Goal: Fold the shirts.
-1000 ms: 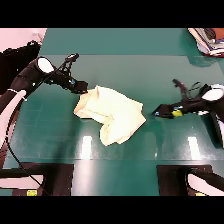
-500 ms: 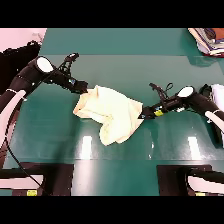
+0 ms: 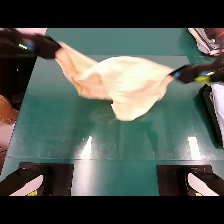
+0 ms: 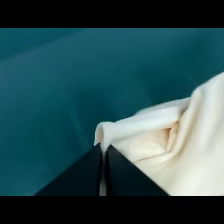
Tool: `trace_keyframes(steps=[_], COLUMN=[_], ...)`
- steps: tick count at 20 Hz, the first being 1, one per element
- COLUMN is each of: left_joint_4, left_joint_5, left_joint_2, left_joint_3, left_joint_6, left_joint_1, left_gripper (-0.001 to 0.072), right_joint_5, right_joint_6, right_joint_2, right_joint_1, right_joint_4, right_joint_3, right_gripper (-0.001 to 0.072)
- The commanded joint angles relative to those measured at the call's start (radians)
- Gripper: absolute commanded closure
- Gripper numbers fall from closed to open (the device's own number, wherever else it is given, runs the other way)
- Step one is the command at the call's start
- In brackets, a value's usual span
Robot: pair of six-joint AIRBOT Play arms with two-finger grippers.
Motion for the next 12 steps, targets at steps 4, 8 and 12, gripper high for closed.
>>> trace_keyframes(steps=[4,8,12], left_joint_4=[0.017,0.014,0.019], left_joint_5=[0.024,0.019,0.028], left_joint_2=[0.207,0.215,0.216], left_joint_3=[0.244,0.416,0.476], left_joint_6=[0.0,-0.001,0.0], left_joint_1=[0.0,0.0,0.0], left_gripper=[0.0683,0.0684,0.0684], right_joint_5=[0.018,0.102,0.226], right_joint_6=[0.006,0.033,0.092], right_joint_2=[0.18,0.189,0.127], right_joint_1=[-0.135,-0.241,-0.334], right_joint_4=[-0.01,-0.011,-0.01], right_joint_3=[0.273,0.436,0.618], right_gripper=[0.0697,0.0697,0.0697])
